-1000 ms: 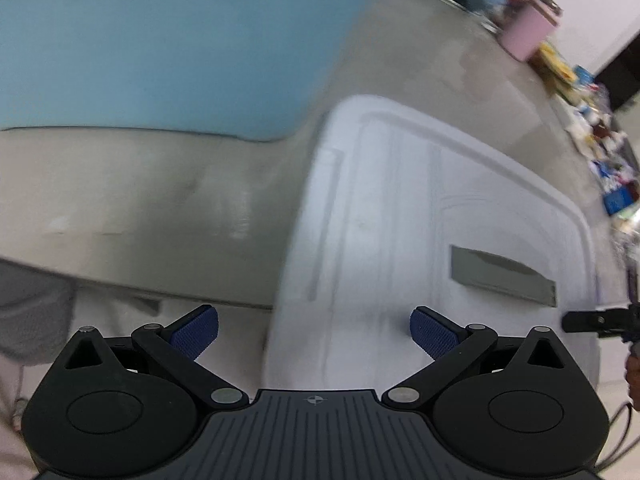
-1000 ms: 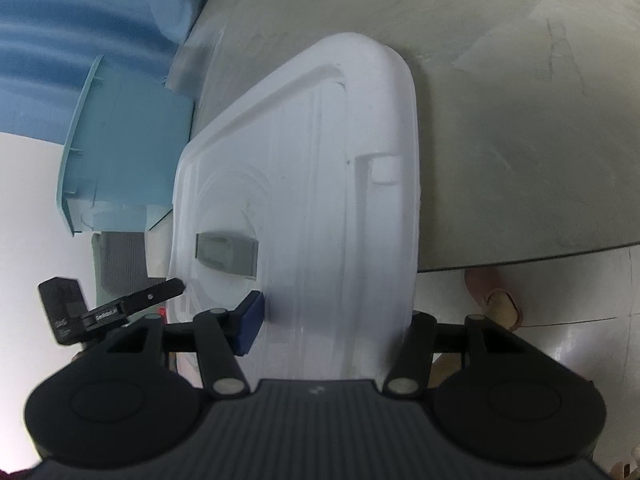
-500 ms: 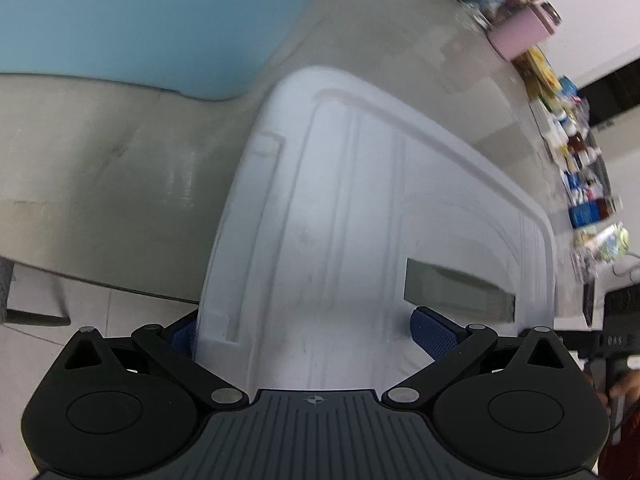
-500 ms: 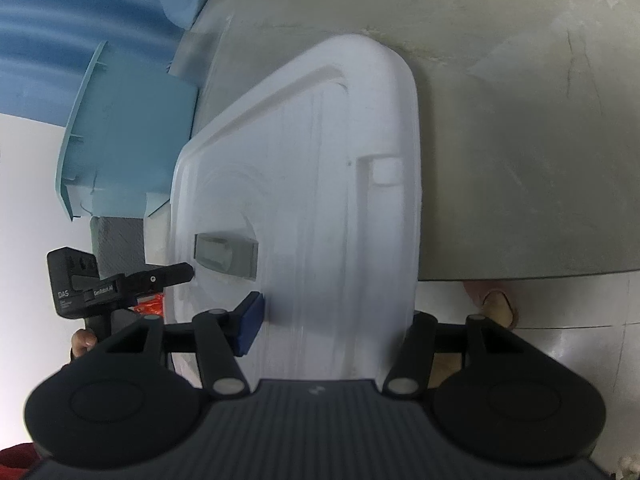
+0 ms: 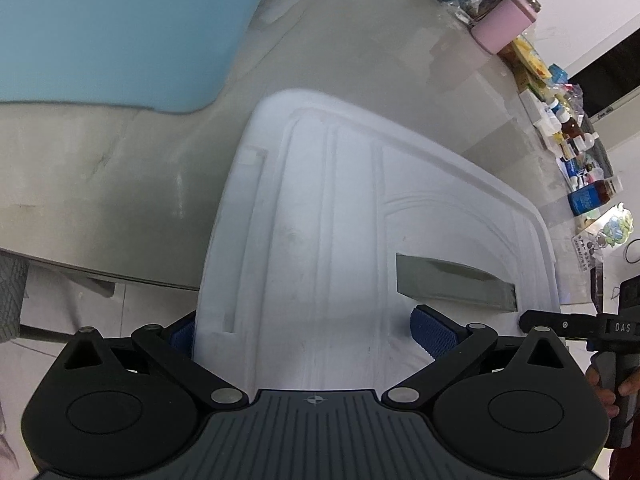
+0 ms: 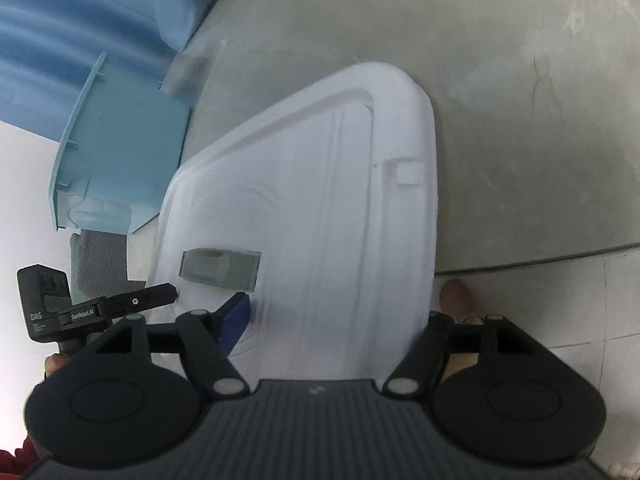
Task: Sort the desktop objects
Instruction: 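Close the right tool on the lid rim while the left tool grips the opposite edge, then lift the white lid with both tools and carry it over the blue bin, then lower the white lid with both tools onto the blue bin's rim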
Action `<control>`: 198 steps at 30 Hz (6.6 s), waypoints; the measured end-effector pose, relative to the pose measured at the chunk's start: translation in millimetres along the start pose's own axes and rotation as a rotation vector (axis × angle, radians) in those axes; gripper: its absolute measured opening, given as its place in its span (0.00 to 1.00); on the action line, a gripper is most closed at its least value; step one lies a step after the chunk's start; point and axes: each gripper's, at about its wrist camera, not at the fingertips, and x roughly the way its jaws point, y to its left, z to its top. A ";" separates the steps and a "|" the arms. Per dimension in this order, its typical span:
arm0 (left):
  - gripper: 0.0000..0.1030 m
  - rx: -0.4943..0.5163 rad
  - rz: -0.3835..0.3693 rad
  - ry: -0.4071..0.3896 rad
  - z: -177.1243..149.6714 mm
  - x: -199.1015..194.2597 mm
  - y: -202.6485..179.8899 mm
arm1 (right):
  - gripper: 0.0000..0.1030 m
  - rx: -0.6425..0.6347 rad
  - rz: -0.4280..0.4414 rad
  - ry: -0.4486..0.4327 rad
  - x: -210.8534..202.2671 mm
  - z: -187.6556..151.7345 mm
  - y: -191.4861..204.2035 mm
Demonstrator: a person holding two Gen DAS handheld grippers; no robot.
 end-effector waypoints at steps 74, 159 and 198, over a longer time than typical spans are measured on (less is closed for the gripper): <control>1.00 0.042 0.049 -0.419 -186.3 -392.8 222.2 | 0.69 -0.276 0.092 -0.221 15.0 -222.1 311.2; 1.00 0.084 0.021 -0.428 179.0 -309.4 209.2 | 0.69 -0.259 0.085 -0.249 82.6 83.9 344.3; 1.00 0.126 0.117 -0.353 238.7 -274.0 231.7 | 0.81 -0.231 -0.281 -0.350 63.9 120.6 354.5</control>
